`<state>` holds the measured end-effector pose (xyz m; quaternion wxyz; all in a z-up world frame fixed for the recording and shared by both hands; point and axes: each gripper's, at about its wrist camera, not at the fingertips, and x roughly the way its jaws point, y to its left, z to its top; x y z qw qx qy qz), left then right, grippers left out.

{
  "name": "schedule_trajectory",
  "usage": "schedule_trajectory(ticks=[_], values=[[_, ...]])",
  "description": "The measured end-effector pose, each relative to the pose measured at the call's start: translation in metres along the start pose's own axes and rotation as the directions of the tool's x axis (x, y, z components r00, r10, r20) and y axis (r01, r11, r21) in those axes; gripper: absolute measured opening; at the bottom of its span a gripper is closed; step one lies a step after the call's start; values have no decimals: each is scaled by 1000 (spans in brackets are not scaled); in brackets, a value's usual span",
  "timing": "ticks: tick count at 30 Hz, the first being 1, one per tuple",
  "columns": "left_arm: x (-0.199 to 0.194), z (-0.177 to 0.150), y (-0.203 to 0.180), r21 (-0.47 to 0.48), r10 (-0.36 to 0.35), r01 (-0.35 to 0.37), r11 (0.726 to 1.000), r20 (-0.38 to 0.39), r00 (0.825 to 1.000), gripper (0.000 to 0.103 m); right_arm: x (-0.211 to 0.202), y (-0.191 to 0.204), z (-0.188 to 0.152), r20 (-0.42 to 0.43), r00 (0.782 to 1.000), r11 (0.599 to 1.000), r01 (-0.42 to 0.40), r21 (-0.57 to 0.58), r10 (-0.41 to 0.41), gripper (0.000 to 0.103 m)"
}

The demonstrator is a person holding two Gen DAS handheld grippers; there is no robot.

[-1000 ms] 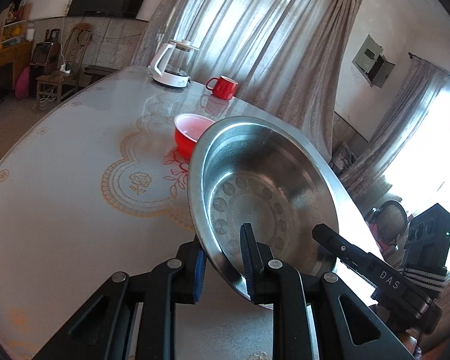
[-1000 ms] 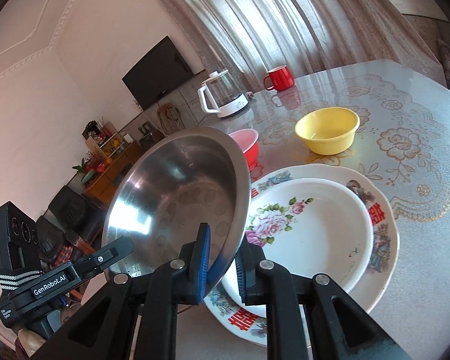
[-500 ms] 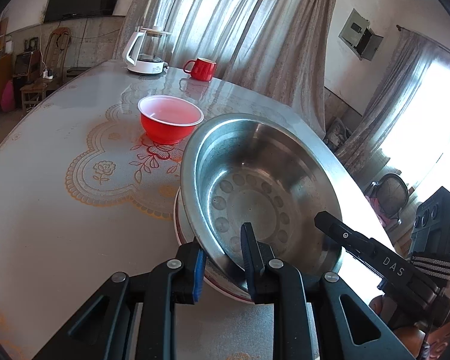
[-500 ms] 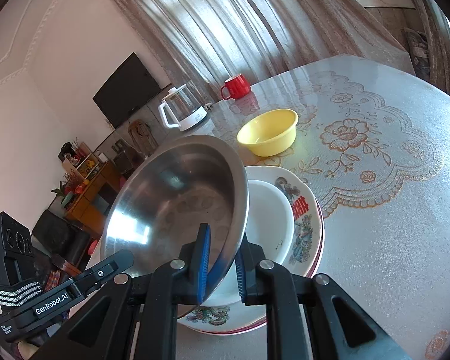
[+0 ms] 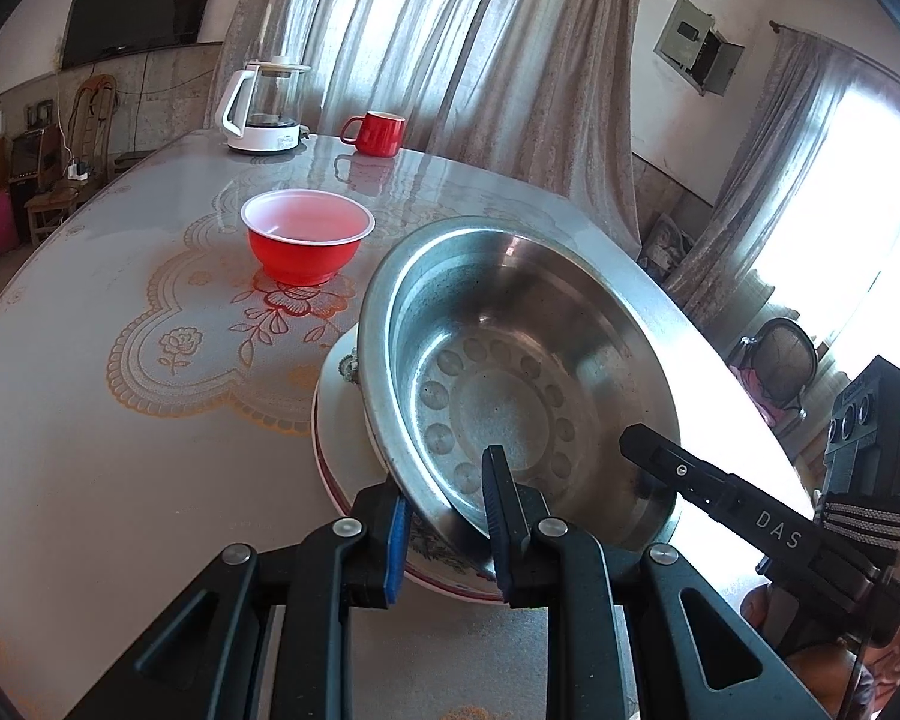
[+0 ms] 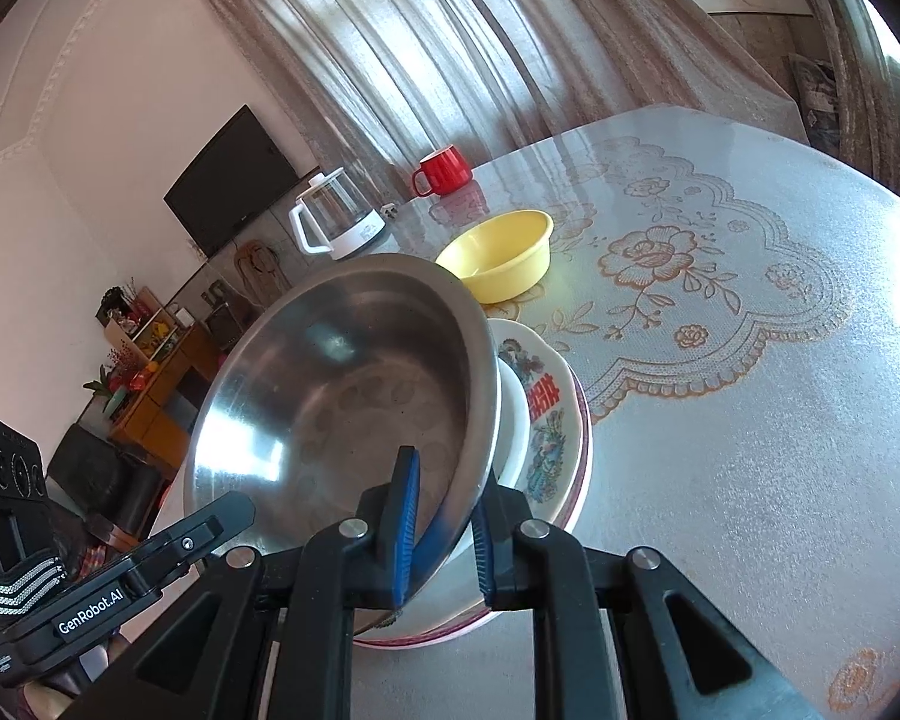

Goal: Organize plates and bowls

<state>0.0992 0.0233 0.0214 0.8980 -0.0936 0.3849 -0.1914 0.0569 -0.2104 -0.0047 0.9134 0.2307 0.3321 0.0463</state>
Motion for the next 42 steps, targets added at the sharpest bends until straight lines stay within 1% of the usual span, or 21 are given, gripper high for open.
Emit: schedule_trajectory(ticks=[7,11,16,21,23,28,32,39,42], values=[[10,1,0,-3,-8,7,1000,-25,1000,23,2,-2,-2,-27,1000,1000,13,17,-12,17],[14,1,1,-9,-12,12,1000,-34,999,24,3,-2,-3,-28,1000,1000,15,18,-14,18],[17,1,5,-36,-40,38,999,-53,998,24,2,0,-2,-24,1000,1000,15,8,-15,18],[21,5,11,-77,-77,71,995,-79,994,24,0,-5,0,-38,999,999,-10,52,12,19],[23,6,13,-91,-83,75,993,-90,992,24,0,-6,0,-37,999,999,-4,51,6,19],[21,8,19,-125,-104,92,988,-91,990,24,0,-4,-1,-34,999,999,-5,51,7,20],[20,10,24,-144,-111,99,985,-83,990,24,0,-7,0,-32,999,997,-24,72,26,22],[13,3,23,-144,-116,104,984,-79,990,24,1,-3,0,-28,999,998,-24,51,26,22],[9,0,18,-118,-112,103,988,-76,991,25,3,-4,0,-35,999,999,-19,47,21,22]])
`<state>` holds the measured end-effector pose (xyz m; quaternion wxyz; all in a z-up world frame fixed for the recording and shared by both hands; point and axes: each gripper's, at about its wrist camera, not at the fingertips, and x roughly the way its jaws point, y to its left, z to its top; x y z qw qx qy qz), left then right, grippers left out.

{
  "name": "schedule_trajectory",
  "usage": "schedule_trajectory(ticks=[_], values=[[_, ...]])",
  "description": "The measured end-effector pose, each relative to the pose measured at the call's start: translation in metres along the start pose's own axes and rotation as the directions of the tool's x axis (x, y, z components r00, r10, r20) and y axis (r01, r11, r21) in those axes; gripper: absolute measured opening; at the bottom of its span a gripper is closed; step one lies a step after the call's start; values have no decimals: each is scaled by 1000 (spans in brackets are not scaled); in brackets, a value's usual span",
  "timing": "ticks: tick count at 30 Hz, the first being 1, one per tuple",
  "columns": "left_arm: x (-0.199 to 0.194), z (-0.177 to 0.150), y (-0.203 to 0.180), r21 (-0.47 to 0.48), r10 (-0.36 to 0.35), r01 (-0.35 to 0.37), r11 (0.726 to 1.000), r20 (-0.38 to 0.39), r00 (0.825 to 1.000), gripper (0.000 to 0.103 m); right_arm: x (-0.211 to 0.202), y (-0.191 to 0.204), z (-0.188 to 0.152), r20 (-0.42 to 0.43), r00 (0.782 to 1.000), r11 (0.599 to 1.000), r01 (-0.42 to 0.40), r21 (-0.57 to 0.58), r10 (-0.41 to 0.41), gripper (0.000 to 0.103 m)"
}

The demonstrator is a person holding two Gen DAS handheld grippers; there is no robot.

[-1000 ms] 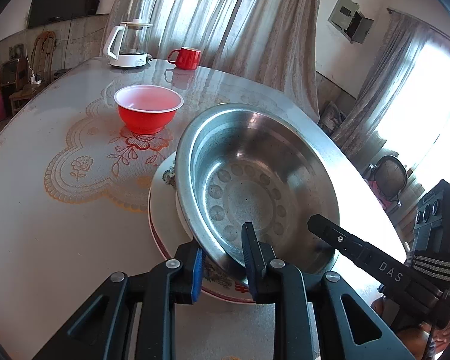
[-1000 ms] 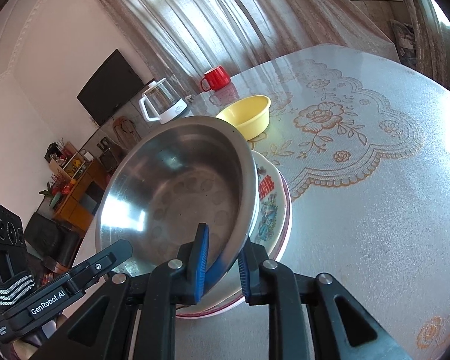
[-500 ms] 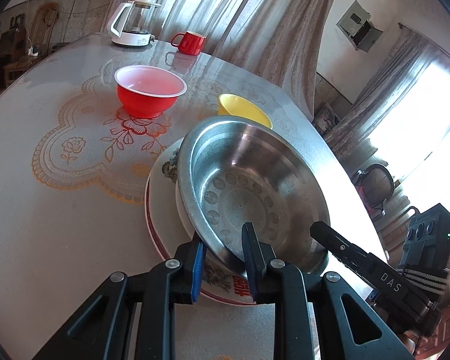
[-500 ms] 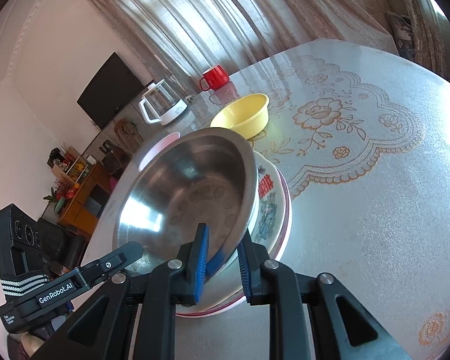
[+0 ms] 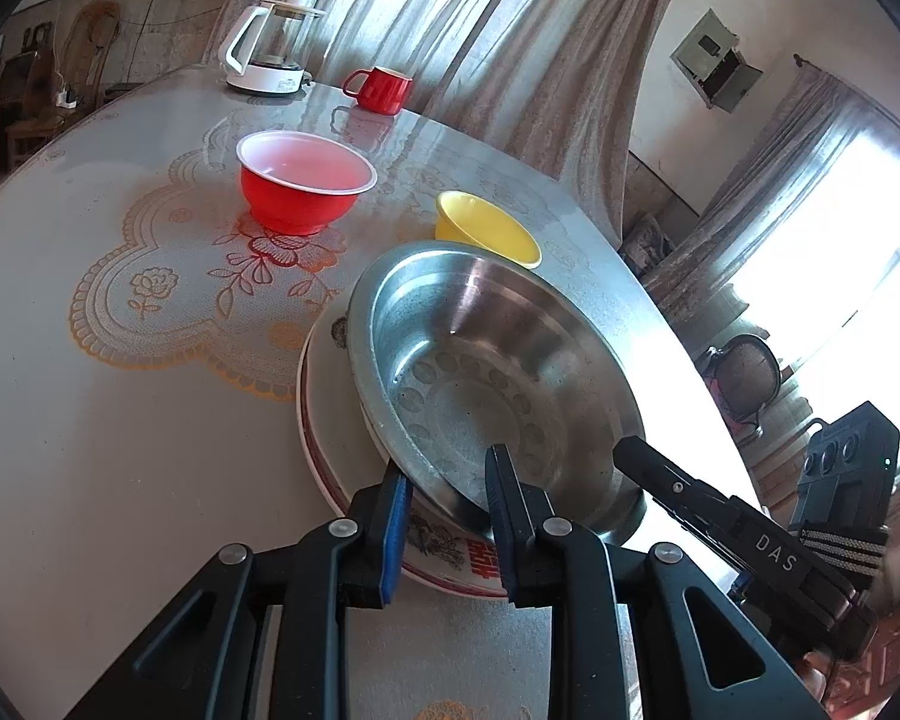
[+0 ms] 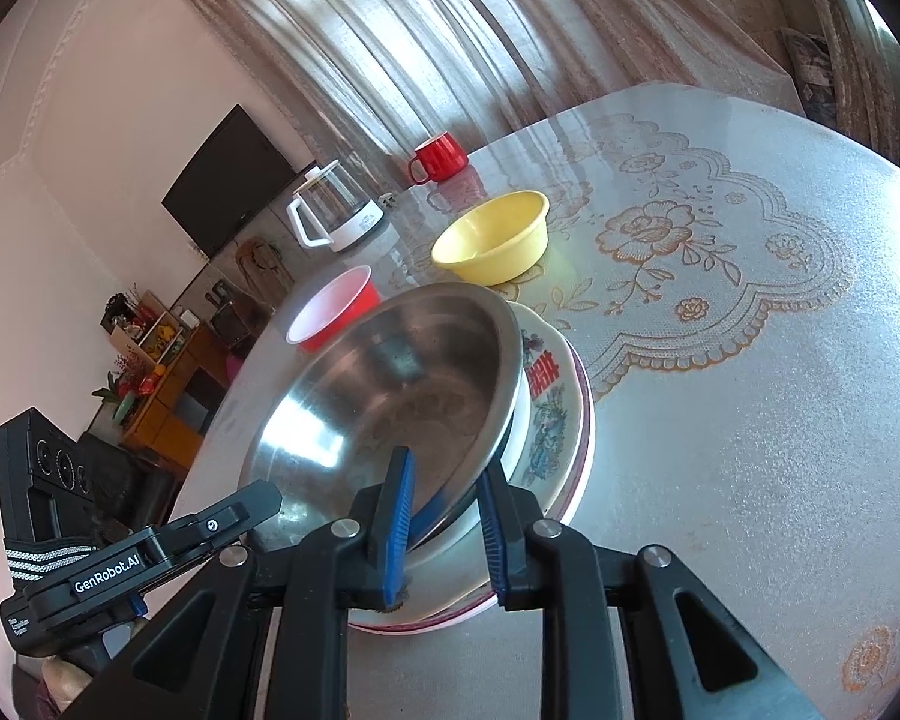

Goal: Organize plates and bowls

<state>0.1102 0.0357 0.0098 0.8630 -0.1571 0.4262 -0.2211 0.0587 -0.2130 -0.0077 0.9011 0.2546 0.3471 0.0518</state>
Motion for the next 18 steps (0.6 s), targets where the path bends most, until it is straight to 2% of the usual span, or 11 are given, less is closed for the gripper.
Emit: schedule_trajectory(ticks=[5,18], values=[[-1,1,2,-19,-8,8,1000,-6,1000,26,2,-2,1,-20,1000,1000,-14,18,15,22],[-13,-3,-4,24,17,-18,1000,37,999,27,2,3,2,-16,1000,1000,25,-19,-25,24]])
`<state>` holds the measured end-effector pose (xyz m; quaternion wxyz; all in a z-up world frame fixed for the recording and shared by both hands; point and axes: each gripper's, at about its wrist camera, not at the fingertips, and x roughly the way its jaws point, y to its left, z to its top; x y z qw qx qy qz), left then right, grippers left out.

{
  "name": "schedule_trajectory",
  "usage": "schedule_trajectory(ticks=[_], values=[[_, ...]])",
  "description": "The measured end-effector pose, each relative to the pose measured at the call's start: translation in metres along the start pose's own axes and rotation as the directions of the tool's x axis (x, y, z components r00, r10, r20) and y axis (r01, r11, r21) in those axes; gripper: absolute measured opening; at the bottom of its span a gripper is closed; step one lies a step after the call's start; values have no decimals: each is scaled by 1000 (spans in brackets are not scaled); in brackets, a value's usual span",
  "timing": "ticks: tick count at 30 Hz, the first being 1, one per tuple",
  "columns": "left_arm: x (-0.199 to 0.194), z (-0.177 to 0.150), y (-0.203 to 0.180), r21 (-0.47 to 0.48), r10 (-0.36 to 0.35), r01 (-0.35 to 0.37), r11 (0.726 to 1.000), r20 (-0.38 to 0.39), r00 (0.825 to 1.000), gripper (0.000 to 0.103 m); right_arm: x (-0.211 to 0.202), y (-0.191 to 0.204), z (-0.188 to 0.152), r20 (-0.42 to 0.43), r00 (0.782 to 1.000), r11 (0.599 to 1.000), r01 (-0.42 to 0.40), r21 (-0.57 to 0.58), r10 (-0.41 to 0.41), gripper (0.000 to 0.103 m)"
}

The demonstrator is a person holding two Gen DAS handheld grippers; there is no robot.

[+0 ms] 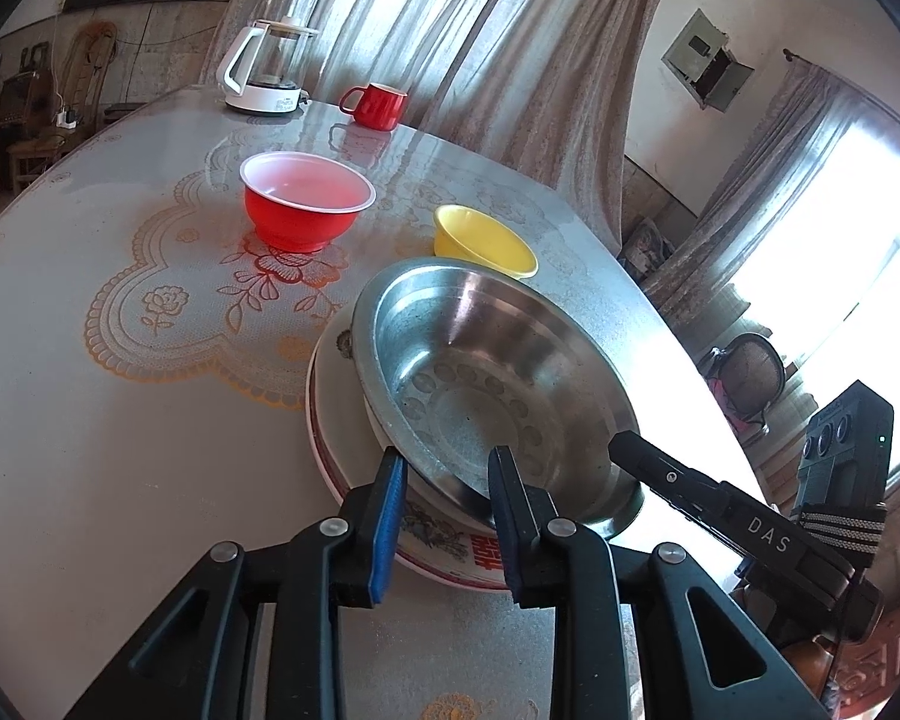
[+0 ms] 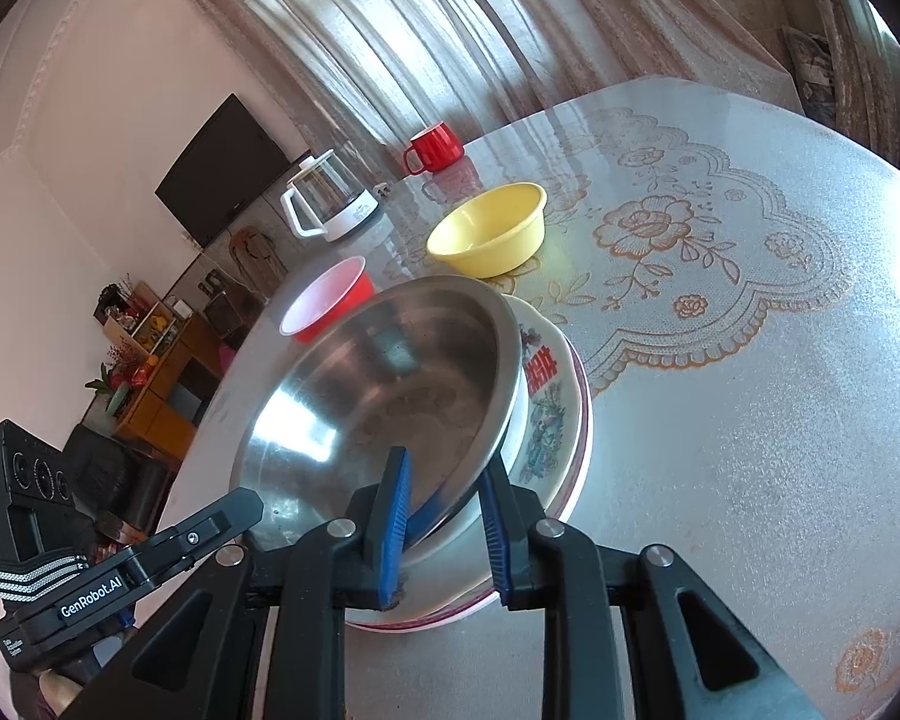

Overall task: Organize plates and bowls
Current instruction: 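Set the steel bowl on the plate stack and open both tools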

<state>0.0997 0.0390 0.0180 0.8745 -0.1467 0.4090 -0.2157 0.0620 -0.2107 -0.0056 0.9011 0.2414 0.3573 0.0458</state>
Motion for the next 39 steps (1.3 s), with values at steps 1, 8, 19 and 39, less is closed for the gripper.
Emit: schedule_trajectory(ticks=[1,8,19,39], values=[[-1,0,1,0,6,-6,1000,8,1000,27,-1,0,0,2,1000,1000,-1,-1,1,24],[-15,3,3,3,20,-20,1000,64,998,28,-1,-1,0,8,999,999,-34,11,34,31],[-27,5,13,-48,102,-95,994,164,981,47,-11,-1,2,53,998,1000,-15,-14,16,38],[-39,27,81,-220,282,-237,946,202,938,60,-88,-81,27,183,952,969,238,68,-247,38]])
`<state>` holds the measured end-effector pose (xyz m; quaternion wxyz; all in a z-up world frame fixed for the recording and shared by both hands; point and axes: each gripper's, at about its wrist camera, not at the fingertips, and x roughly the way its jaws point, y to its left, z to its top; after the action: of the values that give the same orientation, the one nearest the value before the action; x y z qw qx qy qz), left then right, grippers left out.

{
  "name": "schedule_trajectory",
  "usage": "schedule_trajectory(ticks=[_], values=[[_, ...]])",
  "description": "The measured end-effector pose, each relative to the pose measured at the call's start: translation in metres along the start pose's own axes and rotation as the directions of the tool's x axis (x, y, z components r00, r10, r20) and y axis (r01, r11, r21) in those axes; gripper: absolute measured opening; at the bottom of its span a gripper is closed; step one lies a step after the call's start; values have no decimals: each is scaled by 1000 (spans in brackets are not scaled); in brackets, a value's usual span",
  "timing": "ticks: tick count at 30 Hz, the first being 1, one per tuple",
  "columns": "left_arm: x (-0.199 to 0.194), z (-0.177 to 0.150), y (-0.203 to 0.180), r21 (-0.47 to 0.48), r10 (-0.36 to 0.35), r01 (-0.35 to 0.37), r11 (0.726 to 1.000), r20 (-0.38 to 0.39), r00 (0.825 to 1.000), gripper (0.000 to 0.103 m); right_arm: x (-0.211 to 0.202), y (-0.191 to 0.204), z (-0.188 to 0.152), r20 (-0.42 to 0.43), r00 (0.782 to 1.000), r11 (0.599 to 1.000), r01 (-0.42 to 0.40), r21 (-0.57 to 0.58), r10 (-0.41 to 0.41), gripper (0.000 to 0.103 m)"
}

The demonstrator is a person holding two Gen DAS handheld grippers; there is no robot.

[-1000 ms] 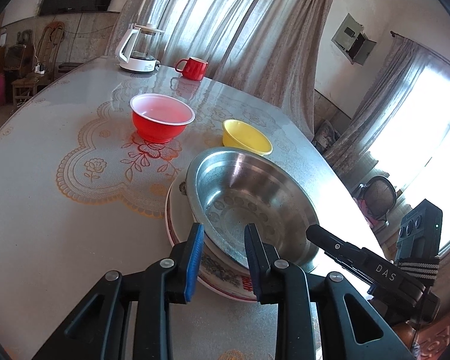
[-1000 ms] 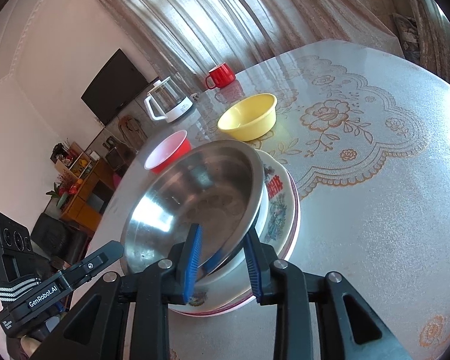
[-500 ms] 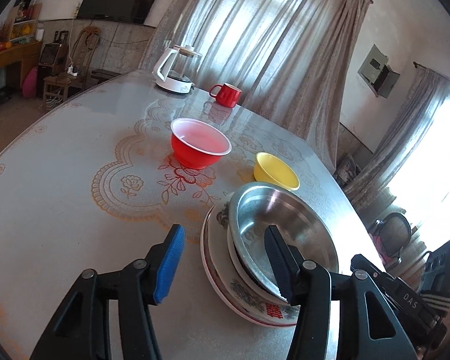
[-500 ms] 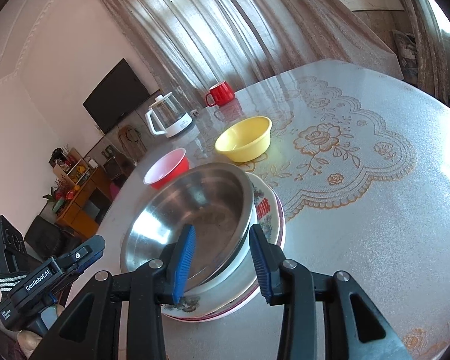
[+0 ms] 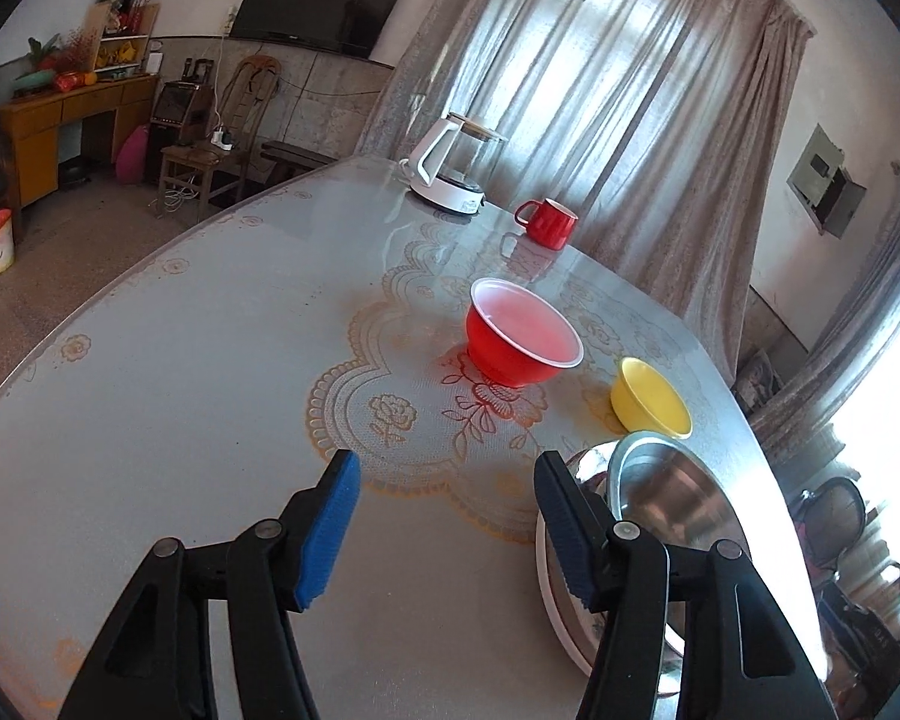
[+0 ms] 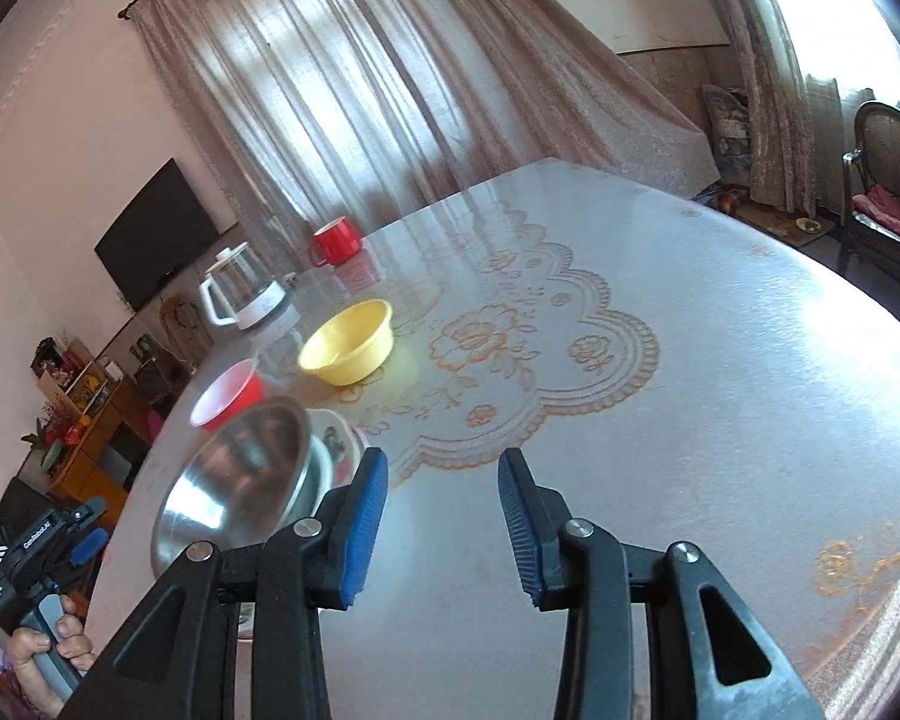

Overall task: Organize plates and bowls
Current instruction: 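Set the steel bowl on the plate stack and open both tools, then move both tools to the rim of the yellow bowl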

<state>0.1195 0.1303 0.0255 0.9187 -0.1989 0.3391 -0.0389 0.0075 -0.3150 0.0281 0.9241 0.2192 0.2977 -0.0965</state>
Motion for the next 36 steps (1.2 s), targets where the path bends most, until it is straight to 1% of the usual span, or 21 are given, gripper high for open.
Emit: schedule_trajectory(ticks=[3,5,8,11,12,14,17,20,24,27,28,29,31,32,34,36], values=[[3,-4,-13,83,-21,22,996,-19,1000,60,-4,-24,9,15,994,994,106,36,-106,38],[4,-7,-26,147,-35,39,988,-29,999,59,-4,-36,13,20,993,991,113,71,-114,38],[8,-12,-42,224,-56,69,972,-61,997,58,4,-35,15,23,994,993,105,54,-107,38],[12,-14,-52,256,-69,91,962,-91,993,54,18,-27,15,-9,998,997,64,33,-64,38],[14,-14,-53,256,-73,97,962,-103,992,52,23,-24,15,-19,999,998,48,27,-48,38],[18,-13,-54,249,-80,109,962,-125,989,44,32,-16,13,-44,999,1000,16,20,-15,38],[22,-11,-54,247,-85,118,962,-139,987,39,45,-6,10,-76,997,999,-29,16,30,38],[27,-6,-57,255,-96,135,957,-157,983,36,55,3,10,-98,992,997,-74,0,74,38],[35,5,-67,275,-111,162,948,-193,975,36,69,18,14,-133,981,989,-147,-33,142,38],[44,13,-79,309,-118,180,934,-210,971,33,80,30,17,-166,969,978,-196,-68,183,33],[47,16,-84,321,-120,186,928,-214,969,33,83,36,19,-170,967,975,-205,-90,188,29],[51,19,-89,335,-124,195,922,-221,967,33,86,41,20,-169,967,971,-212,-114,192,22],[60,26,-99,353,-140,224,908,-249,958,33,93,48,25,-171,964,962,-229,-147,204,16],[64,30,-104,360,-145,237,902,-263,954,33,99,50,28,-175,962,960,-237,-152,210,14],[75,37,-116,389,-143,252,886,-289,947,33,111,53,36,-189,955,954,-258,-153,228,14],[86,43,-125,413,-127,249,876,-300,945,31,125,55,44,-212,945,947,-284,-148,250,14]])
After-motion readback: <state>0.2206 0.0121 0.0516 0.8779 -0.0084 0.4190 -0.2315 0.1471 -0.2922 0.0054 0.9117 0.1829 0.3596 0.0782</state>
